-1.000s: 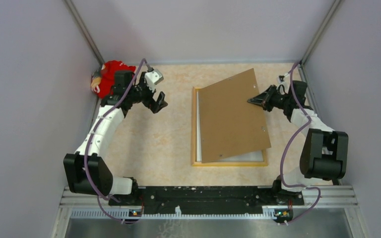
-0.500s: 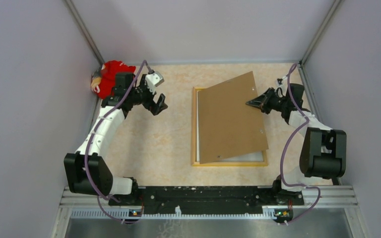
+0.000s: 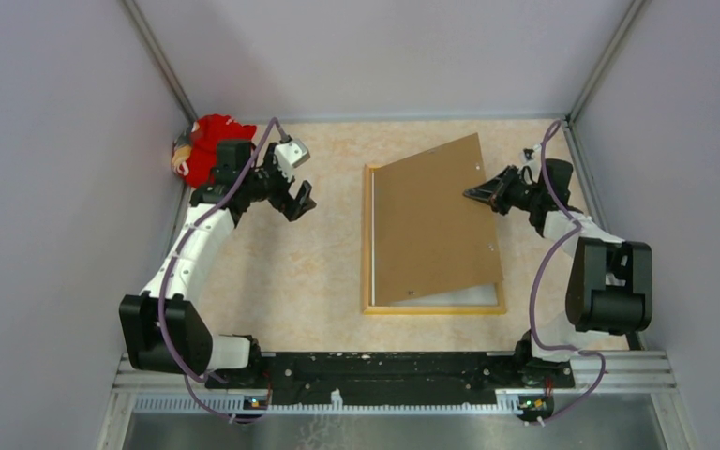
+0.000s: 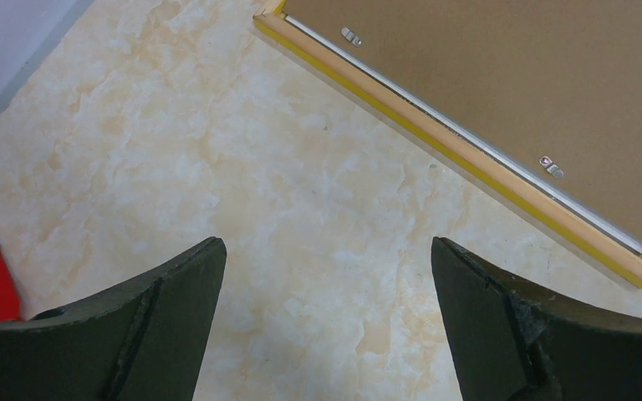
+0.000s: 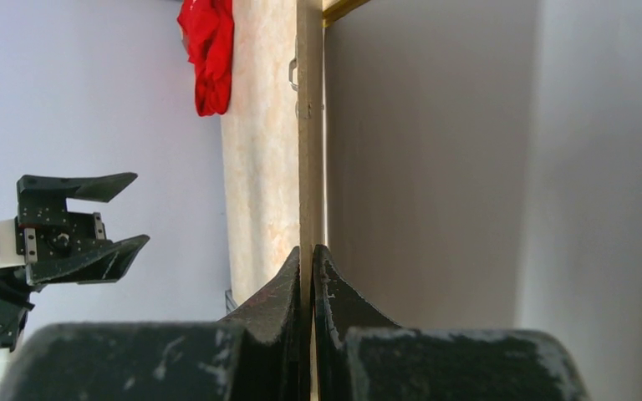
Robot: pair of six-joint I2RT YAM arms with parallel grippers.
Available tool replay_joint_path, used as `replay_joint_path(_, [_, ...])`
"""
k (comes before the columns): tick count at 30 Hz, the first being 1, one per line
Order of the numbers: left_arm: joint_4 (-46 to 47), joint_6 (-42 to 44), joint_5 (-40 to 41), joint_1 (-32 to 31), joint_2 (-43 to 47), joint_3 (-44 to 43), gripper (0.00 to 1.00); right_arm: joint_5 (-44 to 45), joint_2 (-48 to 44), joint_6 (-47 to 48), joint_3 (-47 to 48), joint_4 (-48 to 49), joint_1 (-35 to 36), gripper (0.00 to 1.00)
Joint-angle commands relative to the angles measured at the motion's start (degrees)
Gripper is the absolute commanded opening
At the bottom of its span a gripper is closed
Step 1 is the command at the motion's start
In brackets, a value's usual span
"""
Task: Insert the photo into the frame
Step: Turn over the photo frame item on the photo frame.
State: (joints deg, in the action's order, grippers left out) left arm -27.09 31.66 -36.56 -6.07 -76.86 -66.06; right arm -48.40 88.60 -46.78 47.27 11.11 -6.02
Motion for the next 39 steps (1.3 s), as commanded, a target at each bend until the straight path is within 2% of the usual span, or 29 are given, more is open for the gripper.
replay_joint_path(1, [0.2, 0.9, -0.8, -0.3, 2.0, 0.5, 0.99, -1.1, 0.7, -2.4, 0.1, 6.2, 0.4, 0.0])
replay_joint_path(20, [-0.9, 1.5, -0.6, -0.6, 1.1, 0.1, 0.99, 2.0, 2.0, -1.9, -3.2, 9.2, 3.8, 0.0])
replay_joint_path(25, [-1.0, 1.4, -0.3, -0.7, 0.9, 0.3, 0.98, 6.0, 1.6, 2.7, -1.7, 3.4, 5.6, 0.01])
replay_joint_path(34, [-1.6, 1.1, -0.3, -0.7, -0.5, 0.1, 0.98, 23.8, 1.7, 14.0, 6.4, -17.9, 13.4, 0.51])
replay_joint_path(39, [-1.7, 1.2, -0.5, -0.7, -0.5, 0.0, 0.98, 31.1, 1.4, 17.1, 8.9, -22.9, 15.9, 0.75])
